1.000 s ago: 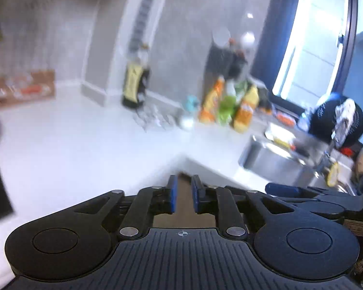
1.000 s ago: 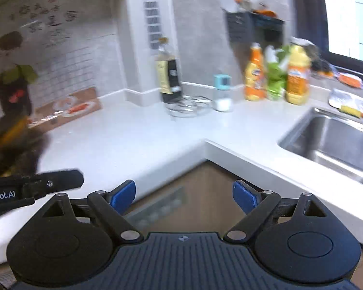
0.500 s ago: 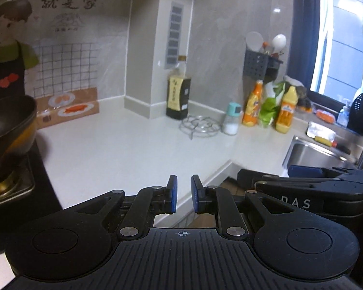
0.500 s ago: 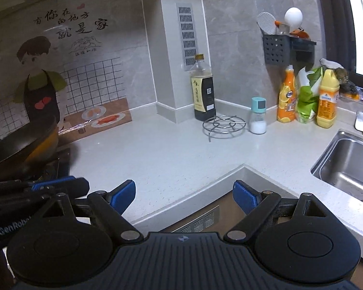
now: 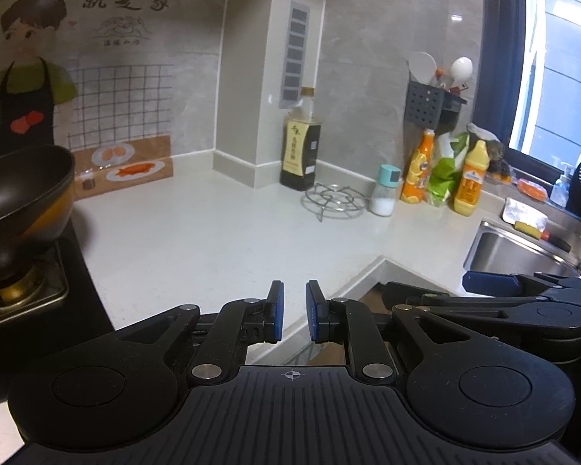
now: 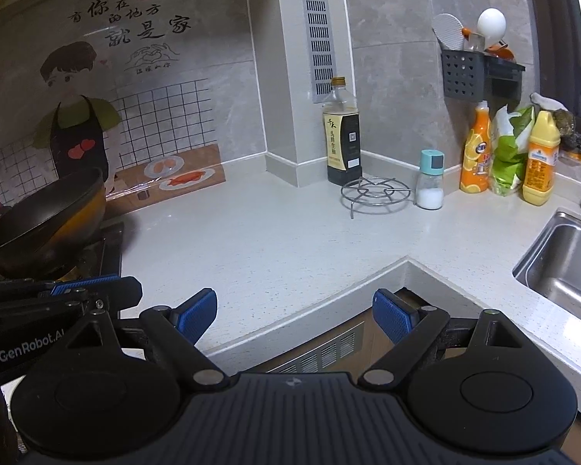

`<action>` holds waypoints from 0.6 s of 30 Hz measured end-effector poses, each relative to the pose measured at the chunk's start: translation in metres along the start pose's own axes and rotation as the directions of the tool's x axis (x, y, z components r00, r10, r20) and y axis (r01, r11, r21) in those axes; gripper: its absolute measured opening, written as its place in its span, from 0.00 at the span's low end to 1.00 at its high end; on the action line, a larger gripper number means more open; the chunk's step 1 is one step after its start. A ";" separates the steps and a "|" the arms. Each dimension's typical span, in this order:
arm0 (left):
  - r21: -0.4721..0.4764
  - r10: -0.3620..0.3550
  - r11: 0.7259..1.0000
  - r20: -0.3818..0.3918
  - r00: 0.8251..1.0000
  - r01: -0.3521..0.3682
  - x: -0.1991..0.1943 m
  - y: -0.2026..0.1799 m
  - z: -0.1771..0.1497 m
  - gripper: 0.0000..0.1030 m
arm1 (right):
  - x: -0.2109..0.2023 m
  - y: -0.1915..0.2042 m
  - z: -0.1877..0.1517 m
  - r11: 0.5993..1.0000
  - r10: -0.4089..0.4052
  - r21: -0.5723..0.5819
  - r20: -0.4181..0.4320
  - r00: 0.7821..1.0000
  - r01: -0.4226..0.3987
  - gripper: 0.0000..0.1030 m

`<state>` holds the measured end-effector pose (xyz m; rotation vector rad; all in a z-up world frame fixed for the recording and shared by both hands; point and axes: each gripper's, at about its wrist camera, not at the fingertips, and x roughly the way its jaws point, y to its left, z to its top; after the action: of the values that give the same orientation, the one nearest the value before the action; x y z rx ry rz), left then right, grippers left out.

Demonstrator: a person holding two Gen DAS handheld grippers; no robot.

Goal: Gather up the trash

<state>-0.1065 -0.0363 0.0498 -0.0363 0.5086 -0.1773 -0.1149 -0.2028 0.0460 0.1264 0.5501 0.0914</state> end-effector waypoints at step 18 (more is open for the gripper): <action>-0.011 0.001 1.000 -0.006 1.000 -0.001 0.005 -0.001 0.001 0.16 | 0.003 -0.002 -0.001 1.000 -0.002 -0.008 -0.009 1.000 0.002 0.86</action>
<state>-0.1012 -0.0380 0.0485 -0.0460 0.5153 -0.1740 -0.1127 -0.2047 0.0434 0.1174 0.5583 0.0919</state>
